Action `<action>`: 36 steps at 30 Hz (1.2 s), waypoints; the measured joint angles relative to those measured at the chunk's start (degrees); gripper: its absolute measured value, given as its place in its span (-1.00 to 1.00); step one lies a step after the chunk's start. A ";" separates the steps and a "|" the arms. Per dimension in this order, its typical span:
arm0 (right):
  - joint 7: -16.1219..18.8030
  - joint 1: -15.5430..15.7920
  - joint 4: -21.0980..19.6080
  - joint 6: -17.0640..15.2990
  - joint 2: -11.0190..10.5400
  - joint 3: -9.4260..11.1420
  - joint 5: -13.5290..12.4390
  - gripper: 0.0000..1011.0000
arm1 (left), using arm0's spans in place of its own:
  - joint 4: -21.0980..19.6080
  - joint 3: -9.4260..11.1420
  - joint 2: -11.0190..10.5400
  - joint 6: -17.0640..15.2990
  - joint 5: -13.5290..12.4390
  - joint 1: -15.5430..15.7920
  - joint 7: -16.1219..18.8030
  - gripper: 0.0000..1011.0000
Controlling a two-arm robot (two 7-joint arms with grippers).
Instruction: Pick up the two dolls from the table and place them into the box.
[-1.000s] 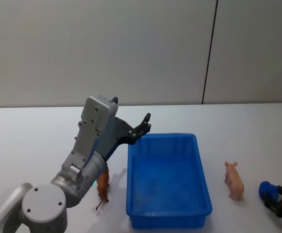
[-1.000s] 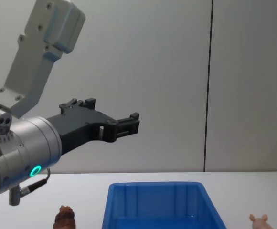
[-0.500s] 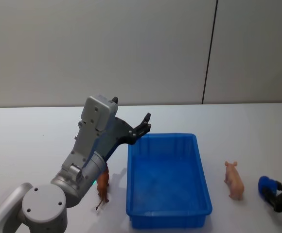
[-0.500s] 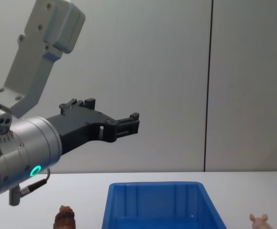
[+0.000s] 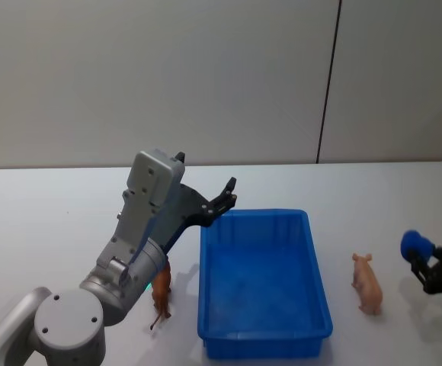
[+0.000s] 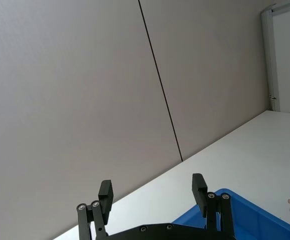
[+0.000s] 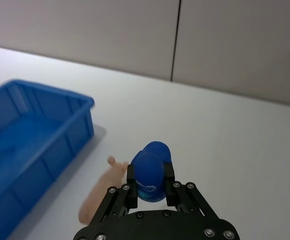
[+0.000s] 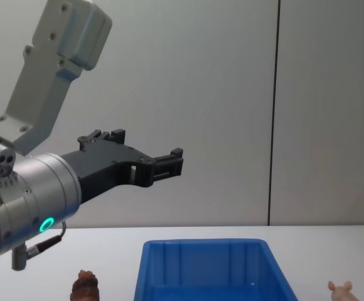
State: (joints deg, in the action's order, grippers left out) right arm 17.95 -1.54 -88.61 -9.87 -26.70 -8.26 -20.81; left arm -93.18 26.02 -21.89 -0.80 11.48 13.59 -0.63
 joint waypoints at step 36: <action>18.48 -11.75 4.04 -0.25 8.27 -7.61 6.14 -0.81 | 0.00 0.00 0.00 0.00 0.00 0.00 0.00 0.98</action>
State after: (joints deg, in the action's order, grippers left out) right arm 36.43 -13.28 -84.57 -10.12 -18.43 -15.87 -14.67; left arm -93.17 26.02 -21.89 -0.80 11.48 13.59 -0.63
